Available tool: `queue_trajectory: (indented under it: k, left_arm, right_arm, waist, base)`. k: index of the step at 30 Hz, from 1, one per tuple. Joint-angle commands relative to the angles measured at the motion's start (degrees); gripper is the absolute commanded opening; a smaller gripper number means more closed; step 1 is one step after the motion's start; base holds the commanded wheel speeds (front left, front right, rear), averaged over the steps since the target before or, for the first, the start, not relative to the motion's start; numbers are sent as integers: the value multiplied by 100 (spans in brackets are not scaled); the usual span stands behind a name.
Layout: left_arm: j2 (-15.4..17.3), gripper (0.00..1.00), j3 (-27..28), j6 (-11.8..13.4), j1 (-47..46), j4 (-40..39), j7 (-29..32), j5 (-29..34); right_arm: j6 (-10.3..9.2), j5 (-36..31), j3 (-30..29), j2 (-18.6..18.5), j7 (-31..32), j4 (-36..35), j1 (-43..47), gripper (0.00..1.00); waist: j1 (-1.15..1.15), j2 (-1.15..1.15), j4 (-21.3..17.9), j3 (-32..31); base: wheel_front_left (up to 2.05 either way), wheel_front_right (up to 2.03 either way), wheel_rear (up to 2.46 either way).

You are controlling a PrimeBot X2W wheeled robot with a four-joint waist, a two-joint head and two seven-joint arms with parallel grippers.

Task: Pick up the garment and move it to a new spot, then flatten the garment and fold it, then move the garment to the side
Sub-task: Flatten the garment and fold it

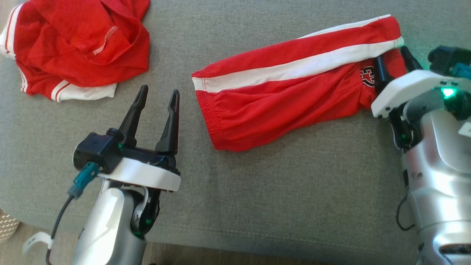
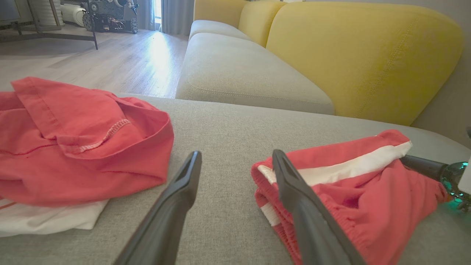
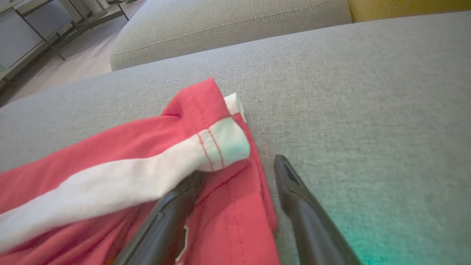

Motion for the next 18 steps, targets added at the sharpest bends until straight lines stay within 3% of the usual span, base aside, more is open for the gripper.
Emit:
queue_trajectory:
  k: [1, 2, 3, 11, 18]
  left_arm:
    - [32, 100, 235, -23, -118, -147, -70, 59]
    - [26, 100, 241, -31, -121, -140, -70, 62]
    - [21, 100, 249, -38, -123, -134, -70, 65]
    - [-6, 100, 343, -69, -27, -79, -70, 103]
    - [-15, 100, 473, -47, 199, -59, -70, 157]
  right_arm:
    - [-4, -13, 145, 72, 109, 34, -20, 56]
    - [-4, 10, 170, 82, 116, 107, -28, 13]
    - [-4, 30, 193, 91, 96, 152, -23, 0]
    - [-4, 485, 455, 144, -221, 7, 385, 0]
    - [-4, 819, 381, 137, -419, -919, 1579, 0]
  waist:
    - [0, 0, 2, 7]
    - [0, 0, -2, 7]
    - [0, 0, -10, 5]
    - [0, 0, -176, -184]
    - [0, 0, -402, -512]
  base:
    - [0, 0, 0]
    - [0, 0, 0]
    - [0, 0, 0]
    - [0, 0, 0]
    - [0, 0, 0]
